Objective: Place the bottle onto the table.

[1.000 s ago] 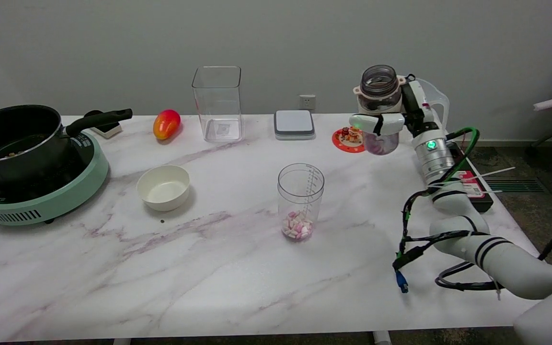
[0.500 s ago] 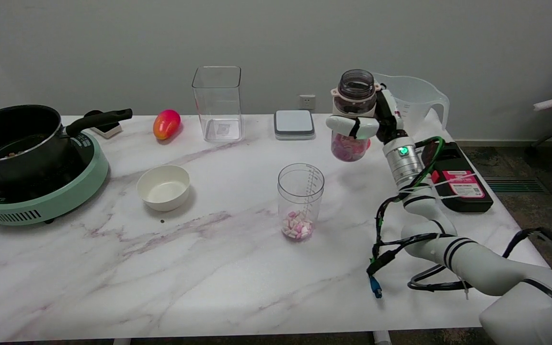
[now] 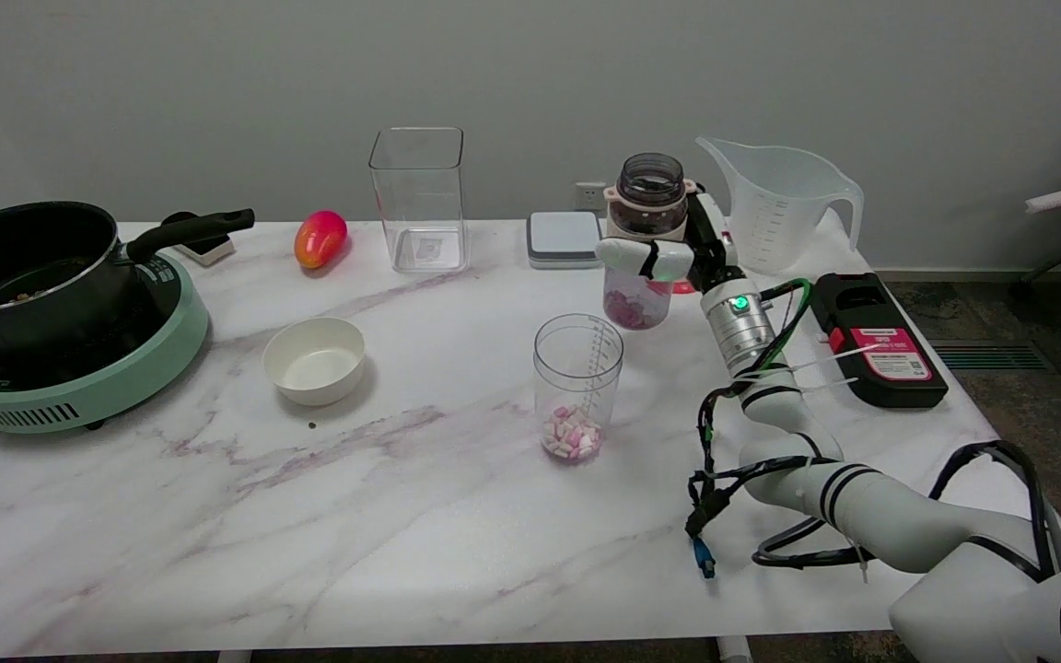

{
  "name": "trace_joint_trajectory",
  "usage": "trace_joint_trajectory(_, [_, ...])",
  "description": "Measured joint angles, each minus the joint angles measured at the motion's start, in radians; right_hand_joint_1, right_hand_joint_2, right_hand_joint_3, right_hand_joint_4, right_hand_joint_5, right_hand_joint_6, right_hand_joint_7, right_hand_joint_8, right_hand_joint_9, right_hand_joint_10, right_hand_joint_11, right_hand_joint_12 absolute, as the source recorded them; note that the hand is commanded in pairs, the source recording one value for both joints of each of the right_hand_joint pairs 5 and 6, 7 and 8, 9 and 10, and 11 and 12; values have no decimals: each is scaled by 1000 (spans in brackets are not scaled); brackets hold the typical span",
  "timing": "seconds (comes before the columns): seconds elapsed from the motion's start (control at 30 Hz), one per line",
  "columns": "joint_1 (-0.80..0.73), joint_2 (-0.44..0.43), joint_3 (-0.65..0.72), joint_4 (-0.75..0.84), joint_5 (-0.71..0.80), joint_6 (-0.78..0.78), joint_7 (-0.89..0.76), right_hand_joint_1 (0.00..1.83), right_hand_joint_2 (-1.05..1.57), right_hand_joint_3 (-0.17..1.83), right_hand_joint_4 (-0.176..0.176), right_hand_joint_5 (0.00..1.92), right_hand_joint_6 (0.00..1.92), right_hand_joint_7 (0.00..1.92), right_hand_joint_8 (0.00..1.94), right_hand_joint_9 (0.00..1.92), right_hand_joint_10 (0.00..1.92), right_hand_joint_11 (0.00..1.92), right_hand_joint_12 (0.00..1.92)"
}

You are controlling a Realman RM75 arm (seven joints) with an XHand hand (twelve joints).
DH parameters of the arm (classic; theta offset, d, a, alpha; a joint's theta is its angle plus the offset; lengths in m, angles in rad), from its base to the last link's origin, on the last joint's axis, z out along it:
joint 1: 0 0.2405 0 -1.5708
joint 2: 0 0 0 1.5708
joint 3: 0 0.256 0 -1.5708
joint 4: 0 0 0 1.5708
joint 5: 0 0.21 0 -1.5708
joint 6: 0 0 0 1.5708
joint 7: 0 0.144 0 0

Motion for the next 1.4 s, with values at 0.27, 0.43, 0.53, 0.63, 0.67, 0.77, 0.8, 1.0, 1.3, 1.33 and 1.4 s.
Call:
trace_joint_trajectory(0.27, [10, -23, -3, -27, 28, -49, -3, 1352, 1190, 356, 0, 1782, 1782, 1737, 1737, 1328, 1328, 1236, 1236])
trace_joint_trajectory(0.43, [15, -32, -4, -47, 39, -55, -8, 1355, 1183, 361, 0, 1784, 1784, 1737, 1737, 1327, 1327, 1232, 1232])
trace_joint_trajectory(0.53, [16, -36, -5, -57, 43, -57, -13, 1350, 1187, 368, 0, 1817, 1817, 1745, 1745, 1338, 1338, 1238, 1238])
trace_joint_trajectory(0.63, [17, -40, -5, -64, 47, -59, -25, 1329, 1221, 345, 0, 1833, 1833, 1751, 1751, 1346, 1346, 1245, 1245])
trace_joint_trajectory(0.67, [18, -41, -5, -66, 48, -59, -32, 1322, 1227, 338, 0, 1832, 1832, 1749, 1749, 1347, 1347, 1245, 1245])
trace_joint_trajectory(0.77, [18, -45, -5, -71, 55, -60, -57, 1298, 1236, 327, 0, 1844, 1844, 1744, 1744, 1342, 1342, 1244, 1244])
trace_joint_trajectory(0.8, [19, -46, -5, -72, 59, -60, -66, 1290, 1243, 326, 0, 1852, 1852, 1745, 1745, 1342, 1342, 1245, 1245])
trace_joint_trajectory(1.0, [26, -57, -7, -76, 81, -66, -115, 1251, 1277, 337, 0, 1876, 1876, 1749, 1749, 1345, 1345, 1247, 1247])
trace_joint_trajectory(1.3, [28, -70, -9, -78, 111, -72, -163, 1233, 1027, 422, 0, 1698, 1698, 1690, 1690, 1296, 1296, 1161, 1161])
trace_joint_trajectory(1.33, [28, -70, -10, -78, 114, -72, -166, 1243, 868, 516, 0, 1578, 1578, 1638, 1638, 1275, 1275, 1123, 1123])
trace_joint_trajectory(1.4, [27, -72, -10, -78, 118, -73, -171, 1254, 577, 731, 0, 1399, 1399, 1534, 1534, 1239, 1239, 1057, 1057])
